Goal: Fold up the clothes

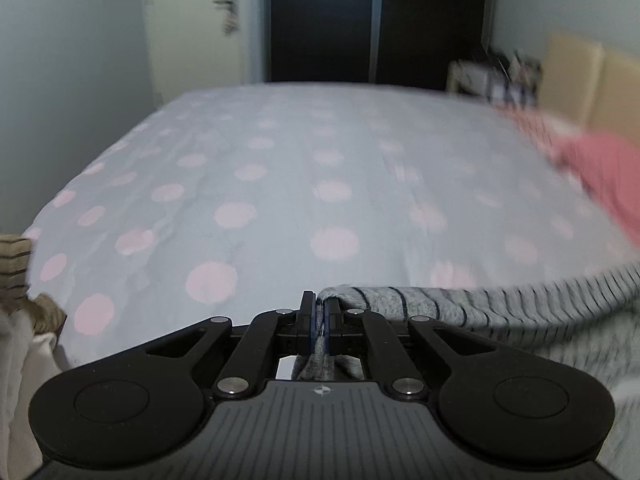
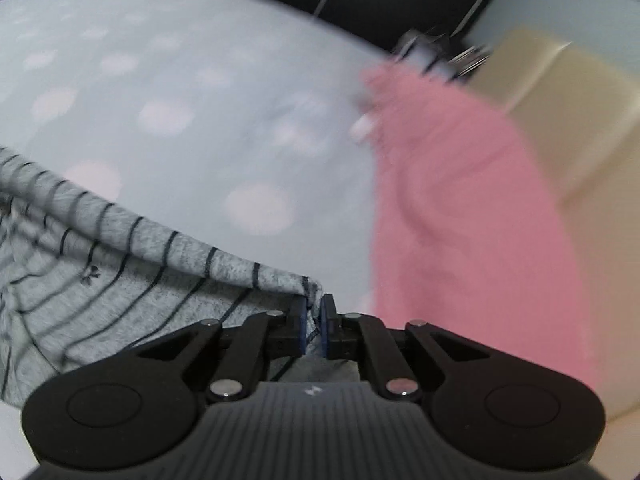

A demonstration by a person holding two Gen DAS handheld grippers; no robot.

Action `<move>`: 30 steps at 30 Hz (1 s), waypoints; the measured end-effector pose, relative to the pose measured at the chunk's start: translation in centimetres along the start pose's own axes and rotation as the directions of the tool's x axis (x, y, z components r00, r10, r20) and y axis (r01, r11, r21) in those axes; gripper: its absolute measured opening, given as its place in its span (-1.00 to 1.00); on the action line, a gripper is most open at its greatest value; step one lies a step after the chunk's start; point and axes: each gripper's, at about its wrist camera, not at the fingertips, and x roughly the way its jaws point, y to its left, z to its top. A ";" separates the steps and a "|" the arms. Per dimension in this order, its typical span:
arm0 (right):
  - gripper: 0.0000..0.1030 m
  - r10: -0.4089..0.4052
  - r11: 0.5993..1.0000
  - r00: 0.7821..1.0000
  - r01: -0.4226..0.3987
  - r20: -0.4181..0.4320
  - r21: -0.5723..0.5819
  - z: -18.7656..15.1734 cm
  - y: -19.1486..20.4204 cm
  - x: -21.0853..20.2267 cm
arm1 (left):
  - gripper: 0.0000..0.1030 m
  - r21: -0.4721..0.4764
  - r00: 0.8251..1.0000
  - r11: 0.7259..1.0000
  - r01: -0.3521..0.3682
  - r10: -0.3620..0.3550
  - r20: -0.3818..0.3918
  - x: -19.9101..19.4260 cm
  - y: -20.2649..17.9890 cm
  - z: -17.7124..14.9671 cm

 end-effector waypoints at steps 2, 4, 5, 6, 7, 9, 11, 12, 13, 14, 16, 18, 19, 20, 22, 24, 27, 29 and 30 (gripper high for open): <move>-0.86 -0.071 0.997 0.997 0.070 0.037 0.026 1.0 -1.3 -2.8 | -0.96 -0.029 1.000 1.000 0.006 -0.005 0.025 -1.5 0.5 0.1; -0.86 -0.097 0.993 0.994 0.093 0.053 0.077 1.5 -2.7 -5.4 | -0.97 -0.057 0.999 0.998 0.013 -0.010 0.049 -3.0 0.9 0.2; -0.86 -0.104 0.991 0.993 0.099 0.056 0.084 1.5 -3.2 -6.7 | -0.97 -0.071 0.998 0.997 0.016 -0.012 0.062 -3.7 1.1 0.2; -0.86 -0.114 0.991 0.992 0.110 0.054 0.076 1.4 -3.3 -7.6 | -0.97 -0.085 0.997 0.996 0.020 -0.014 0.074 -4.4 1.4 0.2; -0.86 -0.122 0.991 0.991 0.119 0.050 0.065 1.2 -3.3 -8.7 | -0.97 -0.099 0.996 0.995 0.024 -0.015 0.087 -5.2 1.6 0.3; -0.86 -0.123 0.991 0.991 0.119 0.053 0.064 0.4 -3.3 -11.2 | -0.97 -0.127 0.994 0.991 0.033 -0.018 0.111 -6.6 2.1 0.4; -0.86 -0.122 0.990 0.991 0.117 0.055 0.075 -0.5 -3.2 -13.5 | -0.97 -0.138 0.993 0.990 0.040 -0.023 0.120 -8.0 2.5 0.0; -0.86 -0.121 0.990 0.991 0.117 0.056 0.078 -1.1 -3.1 -14.6 | -0.97 -0.133 0.993 0.990 0.042 -0.027 0.114 -8.7 2.8 -0.5; -0.86 -0.119 0.990 0.992 0.114 0.052 0.084 -2.0 -2.9 -15.9 | -0.97 -0.128 0.994 0.991 0.045 -0.031 0.108 -9.3 3.0 -0.9; -0.86 -0.115 0.990 0.992 0.110 0.045 0.092 -2.9 -2.7 -17.3 | -0.97 -0.124 0.994 0.991 0.047 -0.034 0.102 -10.0 3.3 -1.4; -0.86 -0.105 0.990 0.994 0.101 0.039 0.096 -4.6 -2.0 -19.4 | -0.97 -0.114 0.995 0.992 0.052 -0.042 0.089 -11.3 3.7 -2.3; -0.86 -0.088 0.991 0.995 0.084 0.038 0.105 -6.6 -1.4 -22.1 | -0.97 -0.104 0.996 0.993 0.057 -0.049 0.077 -12.6 4.2 -3.2; -0.86 -0.079 0.991 0.996 0.075 0.036 0.111 -7.7 -1.2 -23.4 | -0.97 -0.100 0.996 0.993 0.060 -0.053 0.071 -13.2 4.5 -3.7; -0.86 -0.071 0.991 0.997 0.067 0.031 0.113 -8.9 -0.8 -24.7 | -0.97 -0.095 0.996 0.994 0.063 -0.057 0.065 -13.9 4.7 -4.2; -0.86 -0.058 0.993 0.998 0.056 0.020 0.099 -10.8 0.4 -26.6 | -0.97 -0.075 0.998 0.995 0.062 -0.060 0.033 -14.5 5.1 -5.4; -0.86 -0.034 0.995 0.999 0.034 -0.002 0.096 -13.1 1.7 -28.5 | -0.97 -0.041 0.998 0.997 0.059 -0.060 -0.002 -14.9 5.4 -6.6; -0.86 0.019 0.997 0.998 -0.014 -0.055 0.082 -16.6 3.8 -30.3 | -0.97 0.020 0.997 0.998 0.057 -0.056 -0.054 -15.0 5.4 -8.3; -0.86 0.055 0.997 0.993 -0.048 -0.107 0.064 -18.7 5.4 -30.4 | -0.97 0.066 0.995 0.996 0.061 -0.056 -0.088 -15.1 5.3 -9.5; -0.86 0.070 0.996 0.988 -0.063 -0.137 0.059 -19.6 6.1 -30.1 | -0.97 0.092 0.993 0.994 0.067 -0.057 -0.100 -15.3 5.1 -10.0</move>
